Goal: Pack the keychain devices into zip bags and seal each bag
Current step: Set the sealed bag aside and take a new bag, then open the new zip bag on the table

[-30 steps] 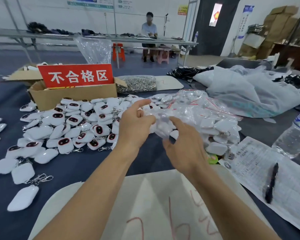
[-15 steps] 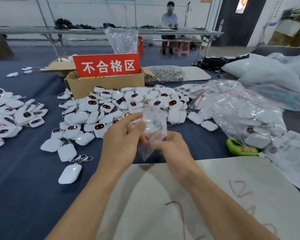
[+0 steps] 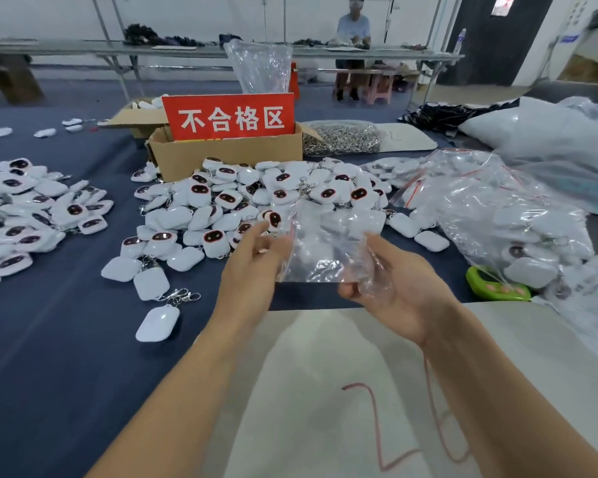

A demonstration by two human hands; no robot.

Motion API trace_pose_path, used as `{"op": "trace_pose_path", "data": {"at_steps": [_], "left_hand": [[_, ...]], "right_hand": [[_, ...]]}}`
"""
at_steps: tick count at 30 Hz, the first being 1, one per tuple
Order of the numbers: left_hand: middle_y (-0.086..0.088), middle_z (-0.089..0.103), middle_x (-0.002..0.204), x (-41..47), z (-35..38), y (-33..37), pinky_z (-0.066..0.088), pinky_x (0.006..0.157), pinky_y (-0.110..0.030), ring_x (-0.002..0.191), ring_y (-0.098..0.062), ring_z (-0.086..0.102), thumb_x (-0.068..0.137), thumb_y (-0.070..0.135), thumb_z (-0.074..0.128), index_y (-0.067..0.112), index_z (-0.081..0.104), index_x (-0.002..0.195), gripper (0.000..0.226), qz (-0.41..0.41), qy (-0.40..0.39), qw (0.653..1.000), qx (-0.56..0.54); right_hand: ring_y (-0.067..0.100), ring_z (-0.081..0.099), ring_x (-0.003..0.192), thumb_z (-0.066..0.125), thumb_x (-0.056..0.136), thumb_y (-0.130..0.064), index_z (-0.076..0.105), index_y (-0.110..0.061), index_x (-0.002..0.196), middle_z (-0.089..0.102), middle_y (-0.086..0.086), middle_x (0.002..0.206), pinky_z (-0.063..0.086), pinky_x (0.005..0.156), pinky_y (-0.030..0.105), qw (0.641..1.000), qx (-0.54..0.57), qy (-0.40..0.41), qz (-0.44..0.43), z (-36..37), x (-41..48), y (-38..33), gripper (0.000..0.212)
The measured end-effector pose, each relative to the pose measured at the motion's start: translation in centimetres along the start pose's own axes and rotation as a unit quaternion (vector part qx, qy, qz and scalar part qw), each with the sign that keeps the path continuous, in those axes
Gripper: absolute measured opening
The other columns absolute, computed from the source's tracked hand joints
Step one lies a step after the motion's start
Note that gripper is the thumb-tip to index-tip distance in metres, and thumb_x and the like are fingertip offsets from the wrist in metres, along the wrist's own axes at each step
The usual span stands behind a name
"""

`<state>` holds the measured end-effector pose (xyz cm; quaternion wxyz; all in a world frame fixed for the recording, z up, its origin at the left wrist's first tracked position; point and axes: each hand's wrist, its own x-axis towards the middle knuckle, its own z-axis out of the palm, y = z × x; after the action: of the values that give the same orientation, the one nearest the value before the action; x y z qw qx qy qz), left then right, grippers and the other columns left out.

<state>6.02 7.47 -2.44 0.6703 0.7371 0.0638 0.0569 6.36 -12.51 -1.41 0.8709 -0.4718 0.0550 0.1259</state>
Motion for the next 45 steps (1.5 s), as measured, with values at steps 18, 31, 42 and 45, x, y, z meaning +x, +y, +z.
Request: {"op": "trace_pose_path", "data": {"at_steps": [18, 31, 42, 45], "left_hand": [[0.011, 0.056, 0.052, -1.0, -0.1, 0.8, 0.035, 0.055, -0.011, 0.051, 0.002, 0.047, 0.085, 0.030, 0.054, 0.013, 0.064, 0.075, 0.023, 0.205, 0.276, 0.924, 0.166], [0.011, 0.043, 0.064, -2.8, 0.0, 2.4, 0.041, 0.070, -0.040, 0.068, -0.022, 0.042, 0.066, -0.012, 0.050, 0.022, 0.083, 0.101, 0.059, 0.451, 0.300, 0.787, 0.295], [0.002, 0.069, 0.122, -1.0, 0.8, -0.2, 0.028, 0.097, -0.035, 0.116, -0.026, 0.057, 0.072, 0.003, 0.066, 0.024, 0.077, 0.103, 0.038, 0.315, 0.058, 0.769, 0.553], [0.007, 0.065, 0.121, -0.4, 0.9, -1.1, 0.027, 0.101, -0.029, 0.120, -0.018, 0.052, 0.077, 0.013, 0.060, 0.027, 0.072, 0.118, 0.044, 0.272, 0.010, 0.806, 0.525]], "right_hand": [[-0.001, 0.065, 0.077, 0.069, 0.089, -0.037, 0.070, -0.032, 0.087, 0.073, -0.018, 0.082, 0.046, 0.071, 0.015, 0.868, -0.351, 0.194, -0.294, 1.5, -0.1, 1.4, 0.005], [0.004, 0.044, 0.060, 0.062, 0.095, -0.037, 0.067, -0.016, 0.074, 0.060, -0.006, 0.060, 0.040, 0.059, 0.031, 0.824, -0.480, 0.065, -0.294, 2.3, 1.9, 3.9, 0.031], [0.012, 0.034, 0.141, 0.061, 0.095, -0.019, 0.043, -0.030, 0.153, 0.043, -0.010, 0.150, 0.026, 0.112, 0.013, 0.714, -0.671, -0.008, -0.201, 1.2, 2.4, 3.4, 0.062], [0.021, 0.042, 0.131, 0.064, 0.094, -0.020, 0.055, -0.026, 0.141, 0.049, -0.005, 0.138, 0.037, 0.111, 0.040, 0.666, -0.722, -0.033, -0.187, 1.5, 2.5, 3.6, 0.048]]}}
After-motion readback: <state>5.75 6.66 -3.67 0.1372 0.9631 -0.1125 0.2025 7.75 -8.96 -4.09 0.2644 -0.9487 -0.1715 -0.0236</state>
